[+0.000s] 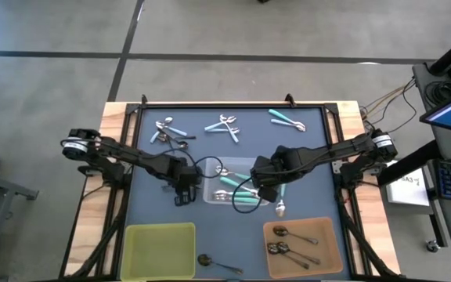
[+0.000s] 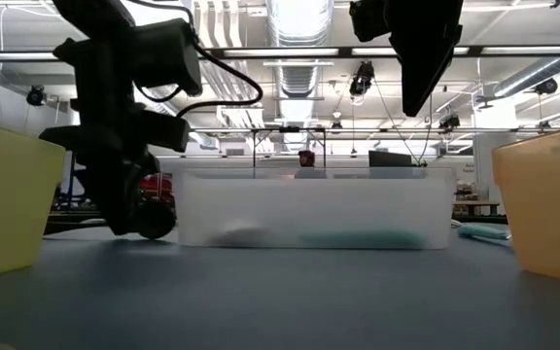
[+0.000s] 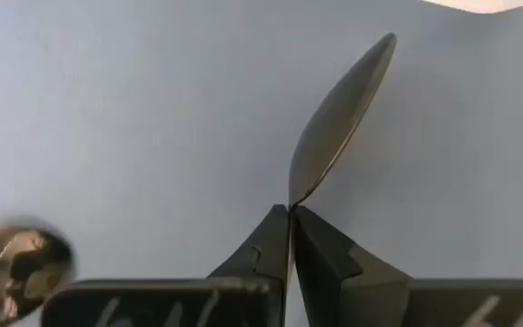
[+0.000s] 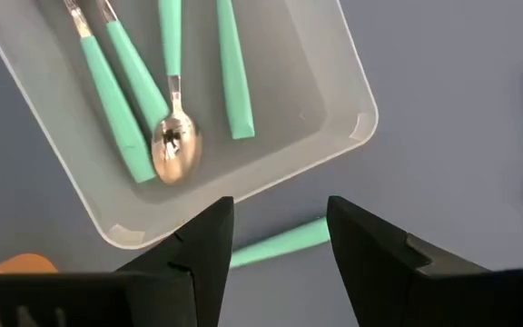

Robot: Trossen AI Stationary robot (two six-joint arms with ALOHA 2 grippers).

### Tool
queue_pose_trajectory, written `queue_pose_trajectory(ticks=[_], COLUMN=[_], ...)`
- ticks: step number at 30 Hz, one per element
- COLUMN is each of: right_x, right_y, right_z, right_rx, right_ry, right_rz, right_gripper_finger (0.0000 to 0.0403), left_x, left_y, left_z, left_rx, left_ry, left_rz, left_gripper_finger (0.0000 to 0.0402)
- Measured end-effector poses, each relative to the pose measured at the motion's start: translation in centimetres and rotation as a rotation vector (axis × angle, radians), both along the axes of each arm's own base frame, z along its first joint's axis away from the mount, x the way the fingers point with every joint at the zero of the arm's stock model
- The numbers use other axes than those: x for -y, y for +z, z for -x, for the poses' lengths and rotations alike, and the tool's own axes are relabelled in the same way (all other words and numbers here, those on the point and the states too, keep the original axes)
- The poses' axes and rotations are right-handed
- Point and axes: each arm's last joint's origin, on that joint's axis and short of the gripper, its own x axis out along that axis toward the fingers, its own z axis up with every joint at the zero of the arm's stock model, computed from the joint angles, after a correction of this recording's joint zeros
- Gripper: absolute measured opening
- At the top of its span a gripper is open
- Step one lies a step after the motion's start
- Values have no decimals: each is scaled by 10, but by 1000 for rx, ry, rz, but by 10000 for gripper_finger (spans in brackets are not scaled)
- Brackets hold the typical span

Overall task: Sort silverware by color (type)
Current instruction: Put the black spoon into the orange bin

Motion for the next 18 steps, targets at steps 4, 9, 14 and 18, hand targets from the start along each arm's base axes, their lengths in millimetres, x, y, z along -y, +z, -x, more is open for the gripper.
queue_pose_trajectory(ticks=[4, 9, 14, 18], right_x=[0, 0, 1, 1], right_y=[1, 3, -4, -19], right_z=[1, 2, 3, 3], right_rx=[4, 12, 11, 24], right_ry=[0, -1, -25, -38], right_rz=[-1, 3, 78, 71], right_gripper_finger=[171, 171, 171, 171], left_x=[-1, -1, -2, -3], left_y=[2, 12, 28, 45], left_z=[4, 7, 10, 16], left_rx=[-7, 32, 112, 193], left_ry=[52, 98, 154, 211], left_rz=[9, 23, 15, 9], left_gripper_finger=[0, 0, 0, 0])
